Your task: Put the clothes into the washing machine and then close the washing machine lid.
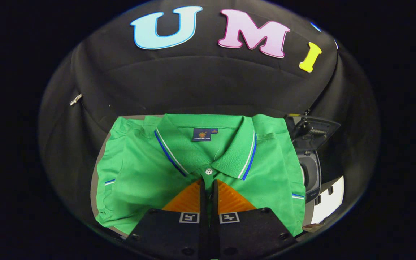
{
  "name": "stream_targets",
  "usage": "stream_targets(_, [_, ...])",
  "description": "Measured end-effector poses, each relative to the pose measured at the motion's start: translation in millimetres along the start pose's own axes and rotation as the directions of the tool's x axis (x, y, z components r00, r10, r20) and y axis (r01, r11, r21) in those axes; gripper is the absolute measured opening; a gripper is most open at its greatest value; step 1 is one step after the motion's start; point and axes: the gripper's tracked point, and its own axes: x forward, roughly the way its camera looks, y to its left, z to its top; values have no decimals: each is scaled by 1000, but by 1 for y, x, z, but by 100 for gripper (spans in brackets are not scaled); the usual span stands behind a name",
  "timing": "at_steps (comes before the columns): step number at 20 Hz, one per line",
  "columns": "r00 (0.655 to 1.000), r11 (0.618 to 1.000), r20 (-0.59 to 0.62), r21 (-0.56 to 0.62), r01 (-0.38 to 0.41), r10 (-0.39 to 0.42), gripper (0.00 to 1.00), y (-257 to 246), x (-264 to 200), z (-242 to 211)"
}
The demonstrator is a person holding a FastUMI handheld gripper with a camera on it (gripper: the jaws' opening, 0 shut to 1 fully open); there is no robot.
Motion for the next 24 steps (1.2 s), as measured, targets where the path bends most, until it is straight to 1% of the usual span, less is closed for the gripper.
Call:
stream_targets(5, [989,1000,148,-16,9,-7,5,1,-26,10])
stream_targets(8, [971,1000,241,0,1,-1,5,4,-47,27])
stream_targets(12, [943,1000,333,18,6,-12,5,8,-76,42])
stream_targets(14, [922,998,386,46,30,-46,5,-2,-94,47])
stream_targets(19, [863,989,486,113,91,-135,5,-29,-115,57])
stream_targets(24, [833,977,512,134,164,-210,5,-50,-127,51])
